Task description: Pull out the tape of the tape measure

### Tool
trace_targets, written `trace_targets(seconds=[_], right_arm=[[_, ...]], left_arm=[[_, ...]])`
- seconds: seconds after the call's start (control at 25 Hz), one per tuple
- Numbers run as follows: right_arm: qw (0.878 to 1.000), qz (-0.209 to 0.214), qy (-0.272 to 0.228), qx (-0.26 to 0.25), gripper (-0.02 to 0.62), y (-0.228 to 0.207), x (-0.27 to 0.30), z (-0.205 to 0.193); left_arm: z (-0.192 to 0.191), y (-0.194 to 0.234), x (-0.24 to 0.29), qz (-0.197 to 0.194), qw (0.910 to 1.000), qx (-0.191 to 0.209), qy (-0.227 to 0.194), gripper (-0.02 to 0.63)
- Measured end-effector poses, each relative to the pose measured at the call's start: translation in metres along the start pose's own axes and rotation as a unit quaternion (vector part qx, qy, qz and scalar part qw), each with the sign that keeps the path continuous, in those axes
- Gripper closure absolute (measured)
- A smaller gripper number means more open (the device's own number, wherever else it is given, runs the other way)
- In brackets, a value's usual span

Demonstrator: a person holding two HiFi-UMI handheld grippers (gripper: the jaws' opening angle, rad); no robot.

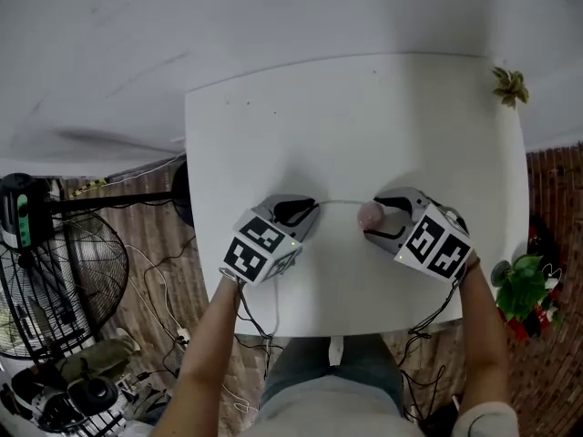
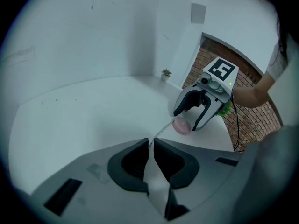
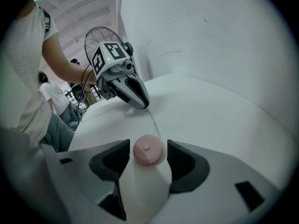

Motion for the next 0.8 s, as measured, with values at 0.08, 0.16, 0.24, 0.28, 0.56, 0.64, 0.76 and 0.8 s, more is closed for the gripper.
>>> trace_targets(seconds=[0.08,0.16,0.24,0.28,0.56,0.64,0.76,0.8], right_arm=[[1.000,-0.004,-0.013,0.009,0.342,0.001,-0.007,0.002],[0.999,-0.009,-0.026,0.019,0.342,0.001,-0.015,0.002],[0.998,-0.015,-0.040,0.036,0.344,0.003,-0.025,0.000],[0.998,-0.020,-0.049,0.045,0.346,0.003,-0.031,-0.001],[0.979,-0.092,-0.141,0.118,0.385,0.007,-0.083,0.005],[0.967,-0.125,-0.174,0.138,0.399,0.010,-0.103,0.009],[0.942,-0.179,-0.228,0.171,0.418,0.021,-0.138,0.017],[0.931,-0.199,-0.245,0.180,0.428,0.026,-0.151,0.019]], left_arm=[[-0.001,0.000,-0.006,-0.005,0.9998,-0.012,-0.013,0.588],[-0.002,0.000,-0.013,-0.008,0.9995,-0.021,-0.023,0.575],[-0.004,-0.001,-0.021,-0.007,0.9991,-0.027,-0.031,0.542],[-0.005,-0.002,-0.026,-0.003,0.9989,-0.029,-0.036,0.541],[0.004,-0.007,-0.081,0.054,0.9873,-0.054,-0.140,0.541],[0.010,-0.011,-0.102,0.087,0.9779,-0.062,-0.179,0.541],[0.018,-0.023,-0.138,0.133,0.9562,-0.084,-0.247,0.541],[0.021,-0.027,-0.152,0.148,0.9466,-0.093,-0.271,0.541]])
Point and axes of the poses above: the fingertips, and each gripper's own axes: x forward along the fingers, y to its left, z out of its top, the point moved 7 cm from there along -x, backward along the fingers, and after that the axes turned 12 degrees about y, right-handed, at the moved point
